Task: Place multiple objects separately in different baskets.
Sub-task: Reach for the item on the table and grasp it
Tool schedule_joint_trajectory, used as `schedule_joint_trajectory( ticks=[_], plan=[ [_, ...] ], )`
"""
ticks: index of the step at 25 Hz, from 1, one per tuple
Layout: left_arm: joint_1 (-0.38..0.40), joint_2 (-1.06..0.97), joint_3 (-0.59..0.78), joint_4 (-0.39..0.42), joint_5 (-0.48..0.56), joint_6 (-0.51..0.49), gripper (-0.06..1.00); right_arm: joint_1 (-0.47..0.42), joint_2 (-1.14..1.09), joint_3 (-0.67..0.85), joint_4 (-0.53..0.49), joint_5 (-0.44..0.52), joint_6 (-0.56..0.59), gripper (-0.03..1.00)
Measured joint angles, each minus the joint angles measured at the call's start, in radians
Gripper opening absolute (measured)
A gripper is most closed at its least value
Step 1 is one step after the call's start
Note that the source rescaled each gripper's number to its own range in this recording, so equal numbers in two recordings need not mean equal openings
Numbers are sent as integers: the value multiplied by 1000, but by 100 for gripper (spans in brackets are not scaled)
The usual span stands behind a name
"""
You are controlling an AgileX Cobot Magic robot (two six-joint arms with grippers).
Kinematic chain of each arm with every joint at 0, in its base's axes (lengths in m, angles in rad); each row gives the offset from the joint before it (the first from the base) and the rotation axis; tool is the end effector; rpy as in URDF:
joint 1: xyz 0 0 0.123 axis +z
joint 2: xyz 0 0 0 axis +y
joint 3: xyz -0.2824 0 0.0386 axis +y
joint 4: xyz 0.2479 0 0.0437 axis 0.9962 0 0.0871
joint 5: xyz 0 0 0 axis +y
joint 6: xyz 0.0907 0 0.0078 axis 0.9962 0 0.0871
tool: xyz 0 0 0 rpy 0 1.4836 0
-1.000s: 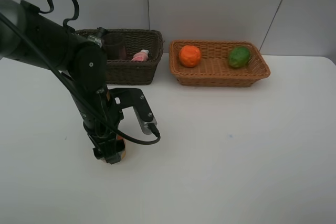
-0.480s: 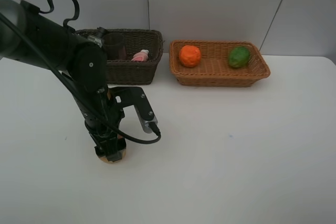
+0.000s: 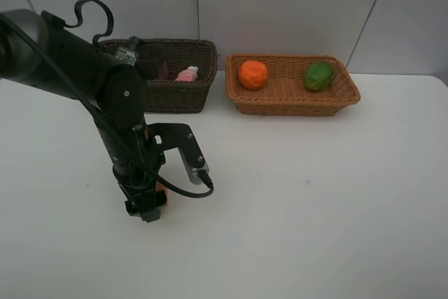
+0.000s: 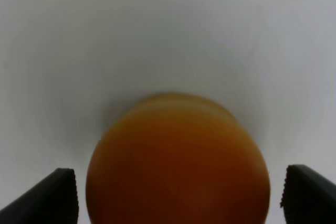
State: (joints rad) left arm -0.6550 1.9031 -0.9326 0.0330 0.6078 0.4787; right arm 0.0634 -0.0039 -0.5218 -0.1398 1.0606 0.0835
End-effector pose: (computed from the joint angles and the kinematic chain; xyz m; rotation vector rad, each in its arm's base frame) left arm 0.2484 -0.1886 0.1067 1.6772 2.5599 0.0196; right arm -0.0078 -0.0116 0.2838 0.0288 2.0113 -0.0729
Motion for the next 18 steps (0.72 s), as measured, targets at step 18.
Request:
schedule_joint_trajectory(
  ticks=[18],
  plan=[
    [0,12,0,2,32,0,100,0,0,0,-1,0,0,68]
  ],
)
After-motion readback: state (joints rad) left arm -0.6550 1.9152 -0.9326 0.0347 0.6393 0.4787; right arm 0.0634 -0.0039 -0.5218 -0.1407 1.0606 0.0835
